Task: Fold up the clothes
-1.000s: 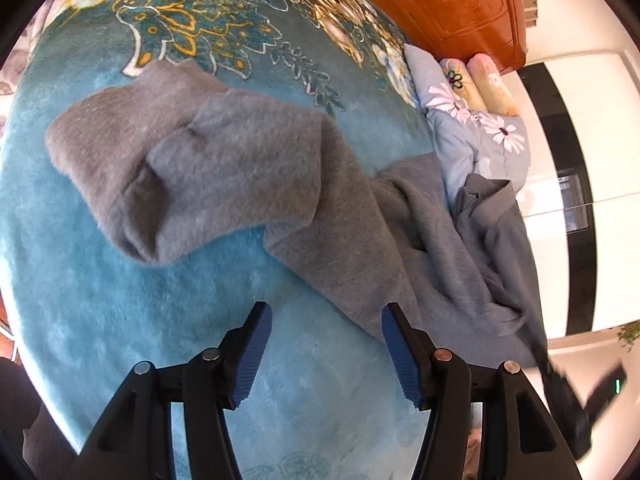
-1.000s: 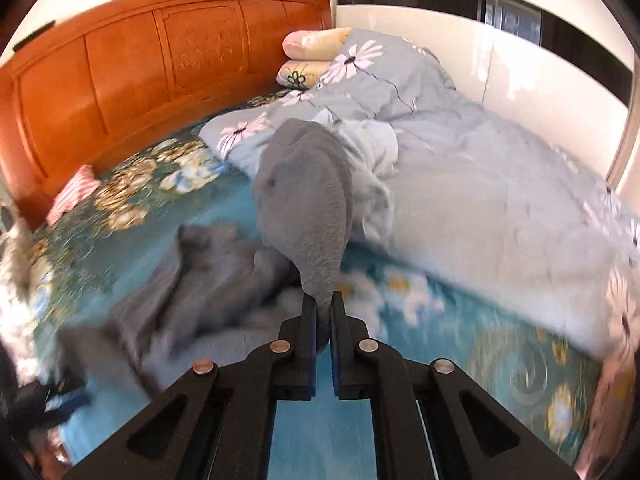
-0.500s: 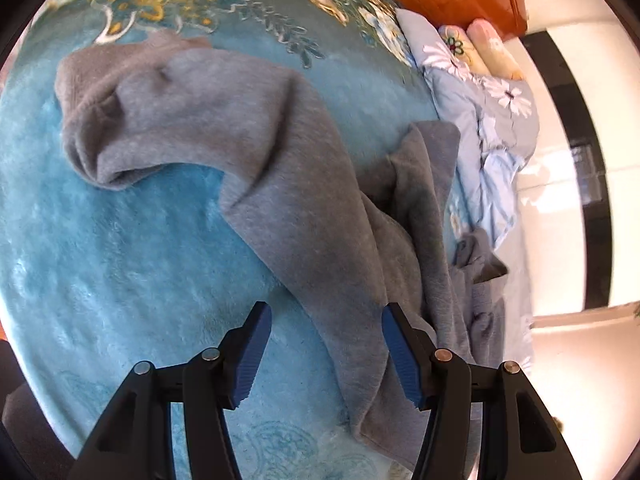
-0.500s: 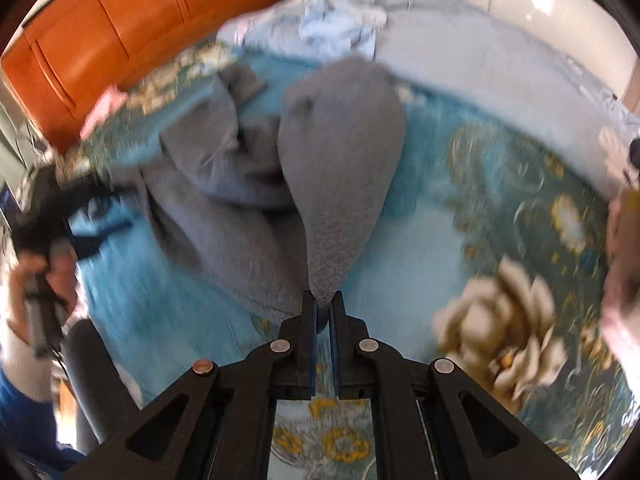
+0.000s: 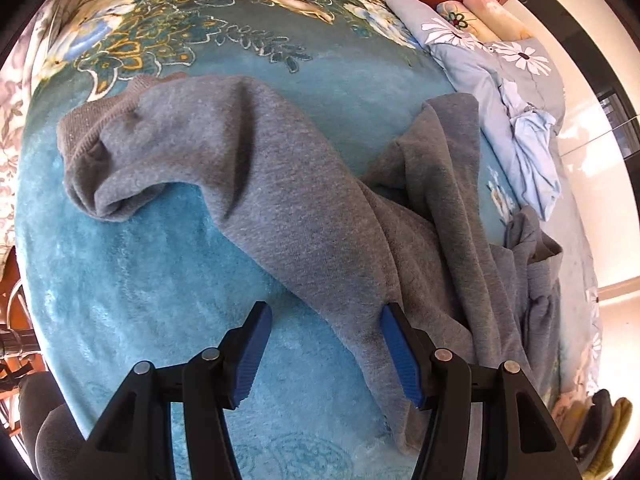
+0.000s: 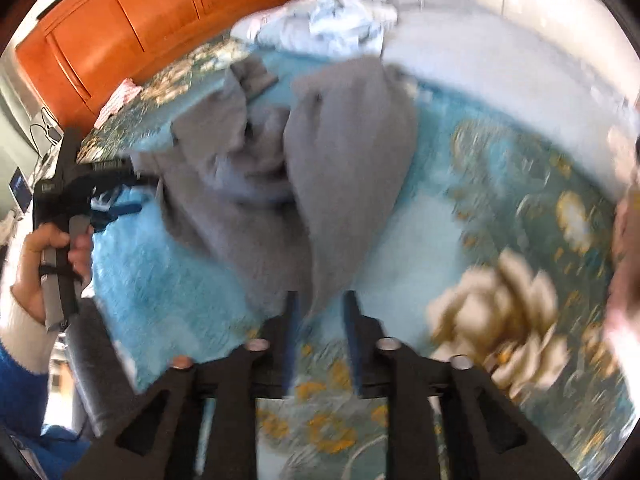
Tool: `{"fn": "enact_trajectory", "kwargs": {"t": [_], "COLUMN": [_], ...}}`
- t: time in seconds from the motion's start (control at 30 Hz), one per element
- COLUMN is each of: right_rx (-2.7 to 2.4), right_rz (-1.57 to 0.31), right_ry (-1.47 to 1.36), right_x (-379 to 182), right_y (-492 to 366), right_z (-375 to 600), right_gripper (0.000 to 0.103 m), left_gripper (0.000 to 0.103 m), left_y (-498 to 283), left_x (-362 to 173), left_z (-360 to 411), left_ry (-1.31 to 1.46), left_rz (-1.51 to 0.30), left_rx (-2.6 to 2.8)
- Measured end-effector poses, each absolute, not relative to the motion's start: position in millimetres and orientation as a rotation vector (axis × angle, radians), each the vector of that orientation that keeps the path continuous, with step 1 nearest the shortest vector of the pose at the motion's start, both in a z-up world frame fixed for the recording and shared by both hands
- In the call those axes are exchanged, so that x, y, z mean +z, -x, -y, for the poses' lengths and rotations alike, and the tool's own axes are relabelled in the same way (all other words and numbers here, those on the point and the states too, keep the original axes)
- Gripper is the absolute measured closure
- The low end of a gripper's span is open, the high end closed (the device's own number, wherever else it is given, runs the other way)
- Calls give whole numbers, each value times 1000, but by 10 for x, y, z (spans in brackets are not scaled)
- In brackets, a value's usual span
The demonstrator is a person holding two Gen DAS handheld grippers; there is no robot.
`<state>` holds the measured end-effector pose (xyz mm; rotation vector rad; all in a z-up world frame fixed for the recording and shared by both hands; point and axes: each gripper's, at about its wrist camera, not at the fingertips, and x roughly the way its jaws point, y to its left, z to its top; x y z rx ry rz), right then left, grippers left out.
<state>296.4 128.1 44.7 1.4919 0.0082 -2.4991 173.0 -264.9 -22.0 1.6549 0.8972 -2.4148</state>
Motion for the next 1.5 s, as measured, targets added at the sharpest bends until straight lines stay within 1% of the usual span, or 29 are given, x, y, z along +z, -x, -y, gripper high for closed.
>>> {"fn": "enact_trajectory", "kwargs": {"t": [0.1, 0.13, 0.2, 0.27, 0.37, 0.5, 0.53, 0.57, 0.6, 0.63, 0.7, 0.8, 0.87, 0.93, 1.0, 1.03, 1.1, 1.17, 1.2, 1.23, 1.27, 1.3, 1.33, 1.43, 1.47, 1.5], "right_rx": [-2568, -2589, -2585, -2570, -2557, -2578, -2577, -2582, -2597, -2609, -2631, -2776, -2918, -3033, -3088, -3091, -3077, -3026, -2980, -2953, -2927, -2899, -2885, -2864, -2866, -2870], "right_rz": [-14, -16, -30, -57, -100, -178, -196, -211, -222, -212, -116, -50, -79, -60, 13, 32, 49, 60, 83, 102, 127, 139, 140, 172, 189, 210], "right_ry": [-1383, -1348, -1334, -1334, -1401, -1508, -1522, -1524, -1520, -1519, -1517, -1457, -1402, -1376, -1398, -1428, -1503, -1594, -1653, -1683, -1705, -1729, -1740, -1747, -1739, -1725], "right_x": [547, 577, 530, 455, 272, 33, -3, -19, -5, 6, 76, 323, 525, 716, 826, 840, 802, 686, 596, 527, 469, 417, 380, 340, 361, 385], "right_y": [-2639, -2529, -2252, -1965, -1607, -1379, -1376, -1390, -1408, -1421, -1468, -1646, -1831, -2040, -2276, -2401, -2640, -2834, -2933, -2981, -3051, -3093, -3121, -3106, -3083, -3070], "right_z": [-1208, -1180, -1028, -851, -632, -508, -506, -522, -574, -630, -802, -1166, -1450, -1786, -2124, -2236, -2390, -2450, -2473, -2450, -2463, -2469, -2453, -2442, -2451, -2468], "right_gripper": [69, 66, 62, 62, 61, 61, 64, 71, 87, 94, 96, 98, 98, 98, 98, 98, 98, 98, 98, 98, 98, 98, 98, 98, 98, 98], "left_gripper": [43, 43, 43, 43, 43, 41, 41, 41, 41, 41, 41, 41, 41, 41, 42, 43, 43, 47, 55, 69, 76, 89, 93, 95, 95, 95], "left_y": [-1778, -1799, -1854, -1906, -2005, -2054, -2021, -1989, -1957, -1925, -1871, -1791, -1737, -1684, -1630, -1603, -1550, -1524, -1519, -1502, -1484, -1461, -1400, -1217, -1161, -1159], "left_x": [-200, -196, -186, -160, -115, -57, -55, -52, -50, -50, -83, -133, -166, -199, -232, -249, -282, -311, -323, -327, -332, -329, -284, -136, 9, 164], "left_z": [2604, 2597, 2600, 2636, 2743, 2925, 2967, 3010, 3053, 3092, 3124, 3172, 3205, 3237, 3269, 3285, 3317, 3351, 3368, 3380, 3391, 3399, 3381, 3330, 3325, 3373], "left_ry": [-1650, -1657, -1671, -1664, -1631, -1559, -1546, -1533, -1520, -1509, -1504, -1495, -1490, -1484, -1478, -1475, -1469, -1460, -1456, -1458, -1460, -1464, -1478, -1516, -1487, -1416], "left_rz": [-893, -900, -931, -974, -1018, -1106, -1127, -1147, -1168, -1187, -1209, -1243, -1265, -1286, -1308, -1318, -1339, -1363, -1371, -1358, -1345, -1331, -1311, -1257, -1286, -1368], "left_rx": [-2440, -2442, -2446, -2453, -2471, -2476, -2467, -2458, -2449, -2440, -2419, -2388, -2367, -2345, -2324, -2313, -2292, -2270, -2259, -2255, -2250, -2249, -2275, -2359, -2431, -2512]}}
